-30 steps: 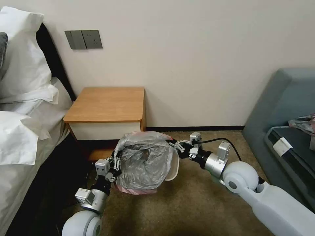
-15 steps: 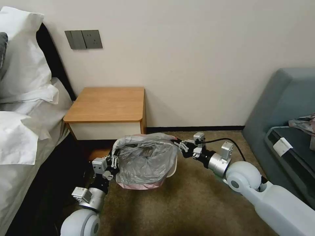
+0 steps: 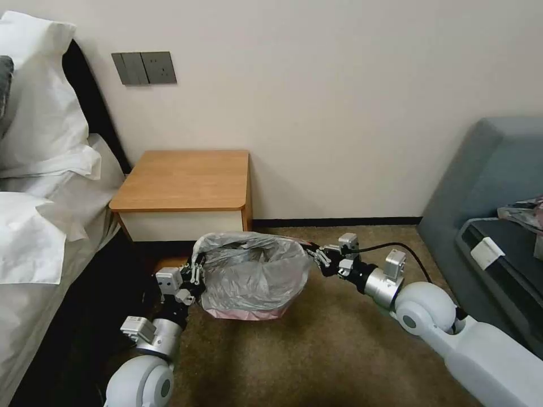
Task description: Pick up the garbage bag from the table and place it over the trash can.
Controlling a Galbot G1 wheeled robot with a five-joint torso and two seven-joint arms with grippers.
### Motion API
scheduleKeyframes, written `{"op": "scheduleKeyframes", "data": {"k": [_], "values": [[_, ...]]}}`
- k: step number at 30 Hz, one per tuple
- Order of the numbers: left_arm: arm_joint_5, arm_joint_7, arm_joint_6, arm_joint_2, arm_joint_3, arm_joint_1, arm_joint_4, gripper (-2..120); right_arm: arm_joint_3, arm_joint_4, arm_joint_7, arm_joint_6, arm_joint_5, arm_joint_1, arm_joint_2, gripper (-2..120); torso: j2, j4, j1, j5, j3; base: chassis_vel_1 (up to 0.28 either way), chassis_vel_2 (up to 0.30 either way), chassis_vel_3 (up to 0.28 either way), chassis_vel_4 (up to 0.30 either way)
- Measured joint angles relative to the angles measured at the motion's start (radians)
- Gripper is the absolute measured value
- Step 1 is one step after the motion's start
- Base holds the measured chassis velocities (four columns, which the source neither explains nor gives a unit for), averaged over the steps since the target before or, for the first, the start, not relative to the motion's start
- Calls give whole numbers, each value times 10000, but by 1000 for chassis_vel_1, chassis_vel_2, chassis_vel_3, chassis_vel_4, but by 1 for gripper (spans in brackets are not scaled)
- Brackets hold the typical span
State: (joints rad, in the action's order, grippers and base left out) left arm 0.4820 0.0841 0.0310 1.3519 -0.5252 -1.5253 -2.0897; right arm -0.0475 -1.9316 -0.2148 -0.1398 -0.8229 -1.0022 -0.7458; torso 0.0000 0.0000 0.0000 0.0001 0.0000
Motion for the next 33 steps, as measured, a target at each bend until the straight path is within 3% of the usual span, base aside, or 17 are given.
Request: {"op": "scheduleKeyframes", "data": {"k": [3, 5, 9, 12, 14, 19, 22, 28, 31, 32, 33], "values": [[47, -68, -59, 3, -2, 14, -2, 6, -29, 79, 2, 24, 97, -12, -3, 3, 0, 0, 0, -1, 0, 0, 0, 0, 0], [81, -162, -131, 10, -4, 51, -2, 6, -90, 142, 5, 58, 314, -45, 10, 14, 0, 1, 0, -1, 0, 0, 0, 0, 0], [130, -269, -228, 22, -3, 90, 2, 6, -176, 242, -27, 211, 723, -138, 75, 24, 0, 1, 0, -1, 0, 0, 0, 0, 0], [157, -411, -361, 36, -4, 145, 11, 6, -330, 259, -67, 471, 1062, -453, 182, 41, 0, 1, 0, -1, 0, 0, 0, 0, 0], [159, -453, -399, 49, -4, 161, 17, 6, -401, 231, -50, 577, 1157, -585, 192, 44, 0, 0, 0, 0, 0, 0, 0, 0, 0], [186, -645, -550, 122, 0, 187, 32, 6, -995, 16, 30, 945, 1578, -1268, 195, 61, 0, 0, 0, 0, 0, 0, 0, 0, 0], [189, -834, -662, 188, 1, 155, 41, 6, -1620, -313, 33, 1275, 1762, -1881, 226, 78, 0, -4, 0, 0, -1, 0, 0, 0, 0], [267, -1057, -729, 276, -19, -25, -97, 6, -2327, -863, 27, 1395, 1549, -2387, 108, 94, 0, 3, 0, -2, 0, 0, 0, 0, 0], [446, -1154, -750, 296, -14, -68, -176, 6, -2777, -1488, 506, 1339, 935, -2889, -203, 100, 1, -1, 0, -2, -1, 0, 0, 0, 0], [552, -1188, -748, 292, 2, -69, -175, 6, -2779, -1772, 988, 1278, 576, -3027, -331, 100, 0, -1, 0, -2, 0, 0, 0, 0, 0], [752, -1215, -666, 273, 28, -50, -140, 6, -2614, -2425, 2235, 1097, -294, -3251, -668, 100, 1, -1, 0, -1, -1, 0, 0, 0, 0]]}}
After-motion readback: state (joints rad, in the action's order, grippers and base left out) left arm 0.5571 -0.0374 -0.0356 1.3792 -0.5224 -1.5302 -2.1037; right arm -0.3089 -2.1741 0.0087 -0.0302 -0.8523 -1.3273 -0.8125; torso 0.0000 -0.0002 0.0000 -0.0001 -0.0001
